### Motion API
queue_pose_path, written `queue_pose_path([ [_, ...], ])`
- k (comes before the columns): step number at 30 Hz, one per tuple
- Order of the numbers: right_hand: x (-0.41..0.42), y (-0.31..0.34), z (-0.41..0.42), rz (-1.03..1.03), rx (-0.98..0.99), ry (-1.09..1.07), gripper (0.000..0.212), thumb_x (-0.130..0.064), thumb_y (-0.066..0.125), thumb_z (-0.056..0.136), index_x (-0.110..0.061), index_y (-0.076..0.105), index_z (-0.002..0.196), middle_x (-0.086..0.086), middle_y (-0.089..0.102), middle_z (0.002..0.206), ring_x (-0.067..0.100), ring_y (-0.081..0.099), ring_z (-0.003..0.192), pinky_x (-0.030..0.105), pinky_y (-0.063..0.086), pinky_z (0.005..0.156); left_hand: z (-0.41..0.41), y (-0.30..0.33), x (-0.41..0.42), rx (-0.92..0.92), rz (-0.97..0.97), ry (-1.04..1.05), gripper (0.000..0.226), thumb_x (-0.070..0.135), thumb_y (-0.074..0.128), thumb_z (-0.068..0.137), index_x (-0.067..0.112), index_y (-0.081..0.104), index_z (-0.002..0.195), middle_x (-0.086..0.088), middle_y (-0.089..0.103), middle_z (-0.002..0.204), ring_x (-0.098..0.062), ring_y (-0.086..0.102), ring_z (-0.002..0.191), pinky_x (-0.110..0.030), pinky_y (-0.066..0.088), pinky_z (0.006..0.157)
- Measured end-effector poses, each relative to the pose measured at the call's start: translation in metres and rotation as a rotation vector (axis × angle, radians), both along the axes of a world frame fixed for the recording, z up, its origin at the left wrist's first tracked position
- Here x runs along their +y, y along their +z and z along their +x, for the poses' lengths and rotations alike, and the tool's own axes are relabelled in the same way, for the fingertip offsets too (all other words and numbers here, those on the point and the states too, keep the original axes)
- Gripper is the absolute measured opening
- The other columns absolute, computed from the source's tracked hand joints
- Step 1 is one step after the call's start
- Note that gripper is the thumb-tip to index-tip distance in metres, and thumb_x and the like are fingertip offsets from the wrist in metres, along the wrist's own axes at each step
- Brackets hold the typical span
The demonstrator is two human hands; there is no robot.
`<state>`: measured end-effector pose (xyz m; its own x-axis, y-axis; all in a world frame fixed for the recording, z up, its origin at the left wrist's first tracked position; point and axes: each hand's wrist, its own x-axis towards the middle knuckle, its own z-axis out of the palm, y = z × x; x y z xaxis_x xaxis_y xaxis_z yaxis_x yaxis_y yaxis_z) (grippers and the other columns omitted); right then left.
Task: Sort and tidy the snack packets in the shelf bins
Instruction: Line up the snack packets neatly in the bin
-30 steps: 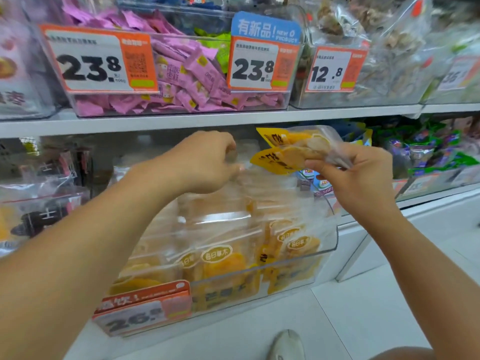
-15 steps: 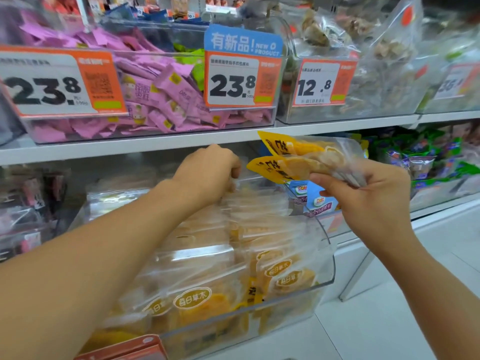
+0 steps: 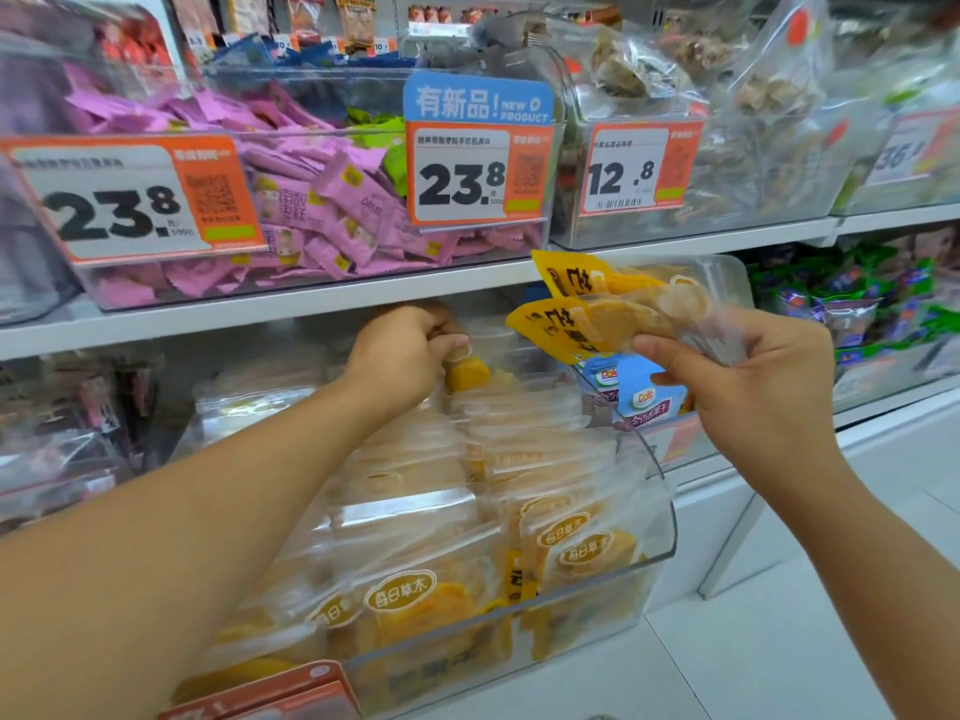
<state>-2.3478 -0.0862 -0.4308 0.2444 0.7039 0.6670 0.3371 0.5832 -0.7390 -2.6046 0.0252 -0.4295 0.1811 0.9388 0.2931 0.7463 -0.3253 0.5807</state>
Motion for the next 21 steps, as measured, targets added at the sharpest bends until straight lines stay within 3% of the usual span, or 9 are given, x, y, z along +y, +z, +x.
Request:
queue_pose_path([
  [3,-0.002,0.000,-0.002,0.000,-0.018,0.003,0.024,-0.013,0.082,0.077,-0.020,0.077,0.099,-0.006,0.078,0.089,0.020,0.075,0.080,0.036,0.062,0.065,-0.001,-0.001,0.000,-0.195,-0.023,-0.045,0.009,0.024,0.066,0.095,0.018,0.067,0.088,0.003,0.074,0.093,-0.015,0.070,0.079,-0.027,0.052,0.082],
  [5,-0.002,0.001,-0.001,0.004,-0.017,0.007,0.024,-0.014,0.082,0.076,-0.018,0.078,0.100,-0.004,0.078,0.090,0.021,0.075,0.080,0.036,0.062,0.065,-0.002,0.000,0.000,-0.055,0.039,-0.113,0.012,0.024,0.067,0.094,0.016,0.069,0.086,0.001,0.074,0.087,-0.018,0.068,0.084,-0.032,0.052,0.083],
  [8,-0.002,0.001,-0.002,0.009,-0.012,0.020,0.024,-0.014,0.083,0.076,-0.022,0.077,0.098,-0.006,0.078,0.089,0.021,0.075,0.081,0.036,0.062,0.065,0.006,0.003,-0.003,0.195,0.140,-0.138,0.015,0.021,0.067,0.092,0.017,0.065,0.079,-0.001,0.070,0.075,-0.023,0.062,0.078,-0.036,0.051,0.072],
  [14,-0.004,0.003,-0.004,-0.012,-0.023,0.042,0.026,-0.011,0.083,0.075,-0.026,0.077,0.095,-0.012,0.077,0.087,0.015,0.075,0.078,0.031,0.061,0.064,0.017,0.000,0.007,0.136,-0.073,-0.086,0.018,0.027,0.069,0.093,0.013,0.071,0.083,-0.004,0.073,0.080,-0.021,0.068,0.079,-0.030,0.052,0.073],
  [16,-0.005,0.003,-0.004,-0.017,-0.020,0.036,0.025,-0.012,0.083,0.074,-0.027,0.077,0.093,-0.012,0.077,0.085,0.014,0.074,0.076,0.029,0.061,0.063,0.019,-0.001,0.010,0.201,-0.142,-0.081,0.023,0.032,0.069,0.094,0.011,0.069,0.083,-0.007,0.072,0.080,-0.025,0.067,0.080,-0.030,0.051,0.071],
  [18,-0.005,0.003,-0.004,-0.027,-0.028,0.027,0.025,-0.011,0.083,0.075,-0.026,0.077,0.093,-0.013,0.077,0.084,0.012,0.073,0.073,0.027,0.060,0.063,0.024,-0.002,0.011,0.272,-0.121,-0.065,0.024,0.034,0.068,0.094,0.014,0.068,0.080,-0.005,0.071,0.077,-0.026,0.066,0.078,-0.032,0.053,0.071],
  [21,-0.005,0.003,-0.004,-0.049,-0.077,0.024,0.026,-0.011,0.083,0.076,-0.020,0.078,0.100,-0.008,0.078,0.087,0.017,0.075,0.078,0.029,0.060,0.066,0.021,0.002,0.008,0.189,-0.087,-0.084,0.023,0.033,0.068,0.093,0.019,0.064,0.075,0.005,0.068,0.070,-0.020,0.065,0.071,-0.026,0.045,0.061],
])
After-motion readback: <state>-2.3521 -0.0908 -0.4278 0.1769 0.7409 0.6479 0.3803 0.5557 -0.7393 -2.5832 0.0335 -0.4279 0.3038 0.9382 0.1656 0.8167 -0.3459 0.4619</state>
